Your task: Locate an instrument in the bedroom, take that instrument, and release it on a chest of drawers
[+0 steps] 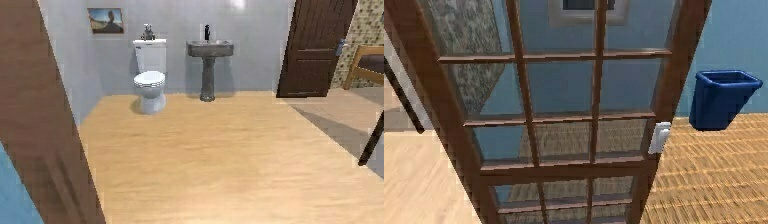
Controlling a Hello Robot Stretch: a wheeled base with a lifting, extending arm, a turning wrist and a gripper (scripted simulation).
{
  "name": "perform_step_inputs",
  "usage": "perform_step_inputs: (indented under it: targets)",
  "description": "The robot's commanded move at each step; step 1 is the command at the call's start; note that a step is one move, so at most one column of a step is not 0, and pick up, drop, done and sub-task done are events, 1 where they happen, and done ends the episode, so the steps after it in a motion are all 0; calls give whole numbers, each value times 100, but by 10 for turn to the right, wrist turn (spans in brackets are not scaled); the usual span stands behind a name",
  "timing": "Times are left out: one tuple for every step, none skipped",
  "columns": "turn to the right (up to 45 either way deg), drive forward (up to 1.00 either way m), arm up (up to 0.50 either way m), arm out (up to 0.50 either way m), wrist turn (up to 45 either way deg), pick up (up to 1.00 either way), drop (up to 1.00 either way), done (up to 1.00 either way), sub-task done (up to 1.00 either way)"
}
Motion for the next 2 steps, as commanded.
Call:
perform_step_inputs:
  targets:
    - [90, 0, 0, 0, 0, 0, 0, 0, 0]
    - [0, 60, 0, 0, 0, 0, 0, 0, 0]
